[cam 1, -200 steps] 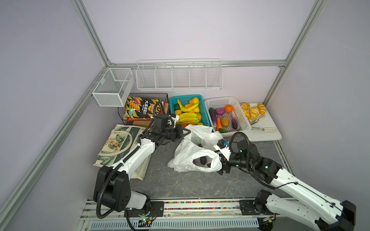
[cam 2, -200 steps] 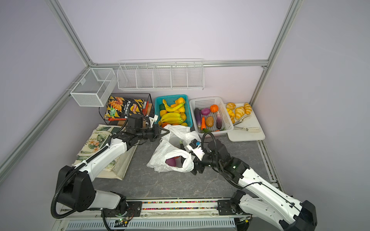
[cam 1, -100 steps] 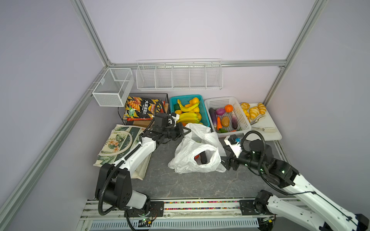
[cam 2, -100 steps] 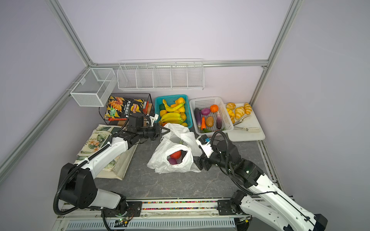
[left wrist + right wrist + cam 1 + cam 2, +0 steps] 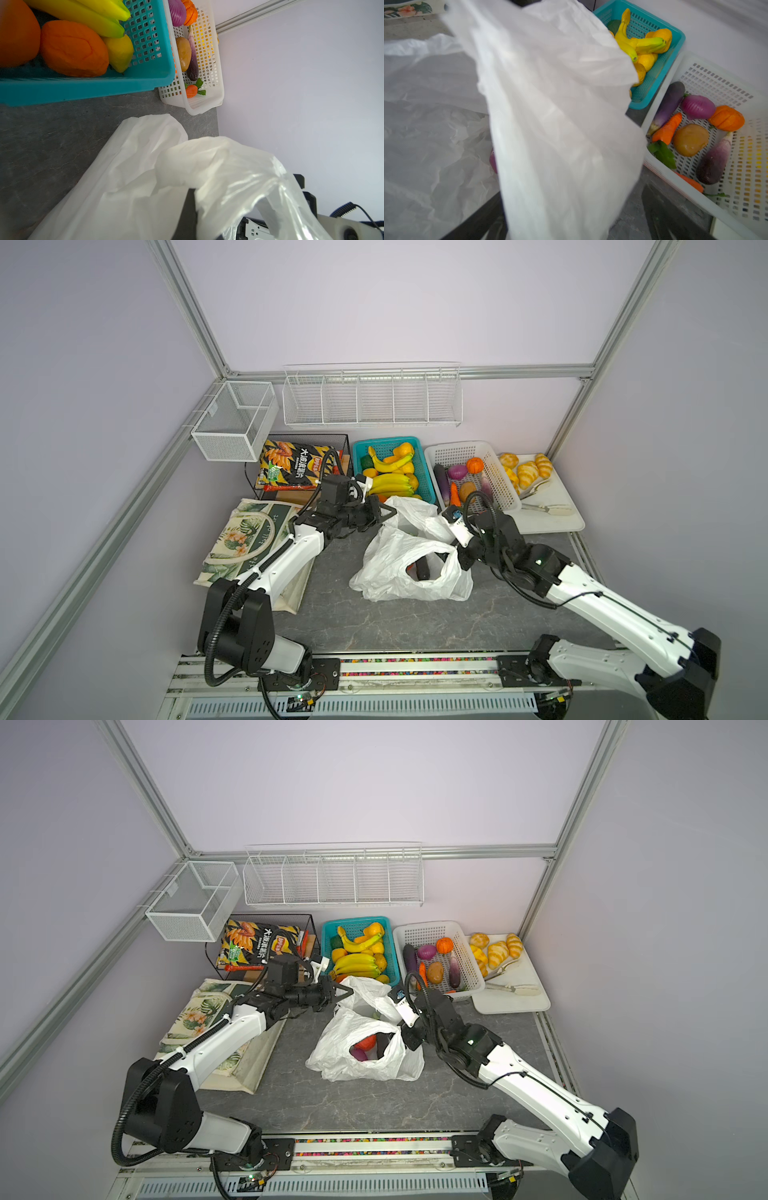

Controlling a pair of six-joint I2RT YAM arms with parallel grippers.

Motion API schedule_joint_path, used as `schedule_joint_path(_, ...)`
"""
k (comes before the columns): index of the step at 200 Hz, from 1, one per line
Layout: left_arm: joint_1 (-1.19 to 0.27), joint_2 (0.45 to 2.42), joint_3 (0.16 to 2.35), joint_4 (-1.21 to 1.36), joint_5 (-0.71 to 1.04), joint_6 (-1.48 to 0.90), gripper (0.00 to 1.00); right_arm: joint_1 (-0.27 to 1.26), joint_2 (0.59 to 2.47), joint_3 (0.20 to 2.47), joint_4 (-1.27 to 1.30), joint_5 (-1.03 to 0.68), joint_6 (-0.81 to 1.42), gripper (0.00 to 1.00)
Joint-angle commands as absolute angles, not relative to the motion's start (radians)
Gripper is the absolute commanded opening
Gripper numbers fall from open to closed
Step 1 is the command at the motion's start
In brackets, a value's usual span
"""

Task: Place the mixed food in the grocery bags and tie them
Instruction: 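Raise the right gripper out and pinch the white bag's handle, then lift the white bag by both handles and stand it near the baskets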

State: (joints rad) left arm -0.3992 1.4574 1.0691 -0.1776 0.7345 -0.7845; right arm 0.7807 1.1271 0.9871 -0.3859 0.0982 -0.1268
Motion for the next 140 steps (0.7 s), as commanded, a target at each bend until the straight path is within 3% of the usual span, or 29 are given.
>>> schedule_joint_path(1,-0.394,1.460,1.101,-0.170,0.743,-0.782,0.00,0.782,1.153,1.049,-0.261,0.025,-0.165,0.89)
schedule_joint_path(39,-0.394,1.464,1.123,-0.176,0.712,-0.782,0.00,0.739,1.154,1.070,-0.290,0.010,-0.075,0.38)
schedule_joint_path(57,-0.393,1.436,1.150,-0.199,0.649,-0.745,0.17,0.693,1.140,1.076,-0.329,-0.071,0.030,0.13)
schedule_joint_path(84,-0.379,1.322,1.160,-0.212,0.483,-0.684,0.42,0.623,1.131,1.099,-0.386,-0.184,0.182,0.08)
schedule_joint_path(103,-0.374,1.215,1.145,-0.220,0.397,-0.619,0.53,0.594,1.134,1.108,-0.410,-0.230,0.252,0.07)
schedule_joint_path(121,-0.412,1.115,1.136,-0.260,0.371,-0.483,0.58,0.588,1.145,1.128,-0.447,-0.234,0.272,0.07)
schedule_joint_path(140,-0.555,1.029,1.161,-0.391,0.305,-0.248,0.58,0.586,1.162,1.144,-0.481,-0.219,0.272,0.07)
